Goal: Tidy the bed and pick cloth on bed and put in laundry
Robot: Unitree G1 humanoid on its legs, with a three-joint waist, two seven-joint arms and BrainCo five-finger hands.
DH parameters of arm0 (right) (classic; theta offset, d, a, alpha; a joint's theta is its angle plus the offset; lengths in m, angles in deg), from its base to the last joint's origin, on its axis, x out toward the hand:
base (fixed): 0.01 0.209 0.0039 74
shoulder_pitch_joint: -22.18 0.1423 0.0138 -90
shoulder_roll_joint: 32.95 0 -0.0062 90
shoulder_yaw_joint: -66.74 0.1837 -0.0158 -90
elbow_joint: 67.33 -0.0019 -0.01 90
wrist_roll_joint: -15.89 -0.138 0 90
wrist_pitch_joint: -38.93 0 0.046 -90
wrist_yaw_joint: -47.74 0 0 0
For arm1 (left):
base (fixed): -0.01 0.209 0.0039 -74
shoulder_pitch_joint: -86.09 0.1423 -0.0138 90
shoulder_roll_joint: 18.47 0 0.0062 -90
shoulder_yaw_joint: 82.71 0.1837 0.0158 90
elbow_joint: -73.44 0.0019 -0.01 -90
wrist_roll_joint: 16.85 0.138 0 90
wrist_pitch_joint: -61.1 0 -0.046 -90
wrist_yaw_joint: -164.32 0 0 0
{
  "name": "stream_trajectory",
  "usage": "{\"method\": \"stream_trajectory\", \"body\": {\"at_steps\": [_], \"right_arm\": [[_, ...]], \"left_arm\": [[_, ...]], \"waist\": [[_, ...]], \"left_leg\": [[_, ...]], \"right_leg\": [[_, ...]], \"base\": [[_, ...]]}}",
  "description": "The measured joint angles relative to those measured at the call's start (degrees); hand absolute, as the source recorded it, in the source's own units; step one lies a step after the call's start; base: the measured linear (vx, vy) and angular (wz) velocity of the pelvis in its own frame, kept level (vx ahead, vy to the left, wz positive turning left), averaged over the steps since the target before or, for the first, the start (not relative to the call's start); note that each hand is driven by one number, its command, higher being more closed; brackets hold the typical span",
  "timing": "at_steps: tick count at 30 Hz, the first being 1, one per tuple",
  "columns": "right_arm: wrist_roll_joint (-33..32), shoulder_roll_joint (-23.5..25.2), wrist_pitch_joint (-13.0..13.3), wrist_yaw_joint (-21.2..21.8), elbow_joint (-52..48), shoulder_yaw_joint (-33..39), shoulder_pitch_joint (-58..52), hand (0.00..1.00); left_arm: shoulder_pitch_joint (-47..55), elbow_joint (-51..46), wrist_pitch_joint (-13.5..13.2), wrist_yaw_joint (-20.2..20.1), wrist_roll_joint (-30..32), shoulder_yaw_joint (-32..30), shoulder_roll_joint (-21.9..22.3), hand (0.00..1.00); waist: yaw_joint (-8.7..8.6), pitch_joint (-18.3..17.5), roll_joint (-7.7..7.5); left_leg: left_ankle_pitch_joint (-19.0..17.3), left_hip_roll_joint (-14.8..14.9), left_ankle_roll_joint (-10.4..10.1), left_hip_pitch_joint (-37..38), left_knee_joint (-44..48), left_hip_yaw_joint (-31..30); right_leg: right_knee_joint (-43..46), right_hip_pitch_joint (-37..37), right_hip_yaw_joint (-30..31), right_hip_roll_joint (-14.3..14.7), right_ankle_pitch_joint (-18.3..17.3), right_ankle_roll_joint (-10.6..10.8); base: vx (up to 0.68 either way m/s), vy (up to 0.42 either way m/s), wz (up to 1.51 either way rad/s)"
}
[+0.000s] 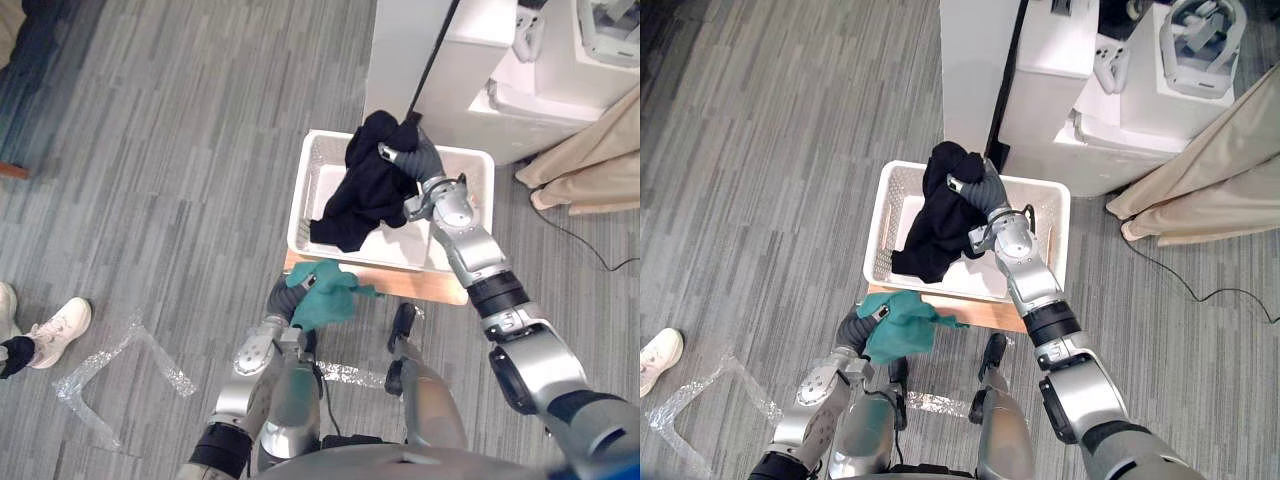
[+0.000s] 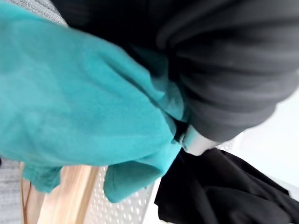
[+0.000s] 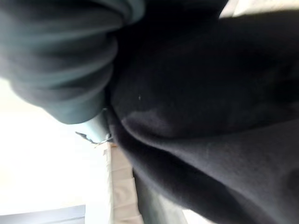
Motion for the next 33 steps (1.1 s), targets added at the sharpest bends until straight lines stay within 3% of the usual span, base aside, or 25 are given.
{"method": "stream_trajectory", "body": {"at_steps": [4,8,15,20,24,28,31,33], "right_arm": [[0.05,-1.55,0.67,-1.17,1.91,-0.01,-0.02,0.00],[0.10,-1.91,2.89,-2.41,1.26,1.83,-0.80,0.00],[2.91,-2.98,3.08,-4.08,-7.60,4.06,-16.49,0.00],[7.99,-2.67,0.01,-5.03,-8.00,5.88,-31.80,0.00],[10.75,-0.87,-0.79,-5.39,-7.89,9.66,-39.54,0.00],[11.37,0.55,-0.96,-4.46,-6.74,9.96,-47.82,0.00],[11.38,1.57,-1.37,-3.07,-2.59,10.18,-51.33,0.00],[11.39,1.64,-1.61,-2.37,-0.64,10.12,-54.61,0.00]], "left_arm": [[-0.10,0.02,-0.30,0.35,-0.26,-1.15,-0.01,1.00],[0.38,0.04,-0.29,1.27,-0.55,-2.36,0.14,1.00],[5.02,-2.56,-0.32,3.56,-0.60,-10.71,0.12,1.00],[11.01,-9.05,0.59,3.78,-2.12,-14.43,1.14,1.00],[11.50,-9.07,0.65,5.63,-5.08,-19.31,2.36,1.00],[11.83,-9.38,-1.64,8.66,-2.60,-27.21,2.13,1.00],[11.71,-14.32,-1.87,9.73,-0.47,-31.43,1.41,1.00],[10.61,-19.14,-2.15,9.71,0.11,-33.01,-1.49,1.00]], "waist": [[0.01,1.11,1.09],[-0.22,1.19,1.08],[-0.32,0.29,0.62],[-0.60,-6.57,0.55],[-1.42,-9.65,0.08],[-2.25,-13.87,-1.07],[-3.26,-15.41,-0.93],[-3.56,-17.40,-0.43]], "left_leg": [[-0.91,0.16,0.29,-0.86,1.69,-0.08],[-1.06,0.37,0.25,-0.49,2.27,0.01],[-2.09,1.20,0.35,4.77,0.93,1.10],[-1.75,1.37,-0.31,8.46,-1.48,1.39],[-1.79,1.31,-0.37,11.31,-2.75,0.76],[-1.83,0.92,-0.37,12.32,-3.48,0.03],[-2.17,0.98,-0.39,13.21,-3.75,-0.09],[-2.28,1.19,-0.52,13.49,-4.07,0.10]], "right_leg": [[-0.01,-0.08,0.08,0.05,0.00,0.00],[-0.05,0.43,0.41,0.28,-0.08,-0.06],[-1.01,5.71,1.04,1.23,-2.11,0.11],[-2.40,8.57,1.03,1.88,-1.97,0.42],[-2.45,11.24,-0.24,1.79,-2.35,0.85],[-2.48,12.31,-1.35,1.37,-3.43,1.20],[-2.50,13.51,-1.50,1.27,-3.87,1.43],[-2.52,13.60,-1.07,1.42,-4.06,1.42]], "base": [[0.00,0.000,0.00],[-0.04,-0.023,-0.03],[-0.02,-0.023,-0.04],[0.10,0.015,-0.04],[0.06,0.034,0.11],[0.01,0.010,0.07],[-0.03,-0.004,0.11],[-0.02,-0.013,-0.03]]}}
